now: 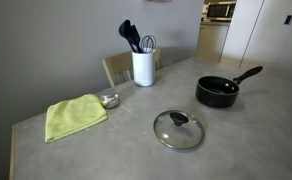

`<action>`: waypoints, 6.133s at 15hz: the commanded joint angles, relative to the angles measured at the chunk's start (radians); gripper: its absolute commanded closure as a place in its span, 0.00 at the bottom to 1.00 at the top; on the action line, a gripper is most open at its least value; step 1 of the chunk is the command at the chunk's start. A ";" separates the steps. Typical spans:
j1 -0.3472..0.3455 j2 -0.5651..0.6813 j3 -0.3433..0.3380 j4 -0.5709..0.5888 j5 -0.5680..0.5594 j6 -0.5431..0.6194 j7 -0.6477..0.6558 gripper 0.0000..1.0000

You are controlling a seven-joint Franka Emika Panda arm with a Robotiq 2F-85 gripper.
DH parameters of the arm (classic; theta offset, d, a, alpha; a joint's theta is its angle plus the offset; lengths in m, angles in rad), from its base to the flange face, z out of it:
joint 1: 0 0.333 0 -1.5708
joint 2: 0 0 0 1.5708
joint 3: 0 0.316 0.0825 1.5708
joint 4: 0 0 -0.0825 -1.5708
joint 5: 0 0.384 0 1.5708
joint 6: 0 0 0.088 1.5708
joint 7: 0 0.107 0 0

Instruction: Cover the pot

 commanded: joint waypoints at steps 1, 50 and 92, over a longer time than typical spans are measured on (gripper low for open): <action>-0.003 0.207 -0.053 0.084 0.004 0.085 -0.156 0.00; 0.043 1.031 0.011 0.467 -0.377 0.546 -0.248 0.00; 0.045 0.863 -0.109 0.584 -0.546 0.217 -0.150 0.85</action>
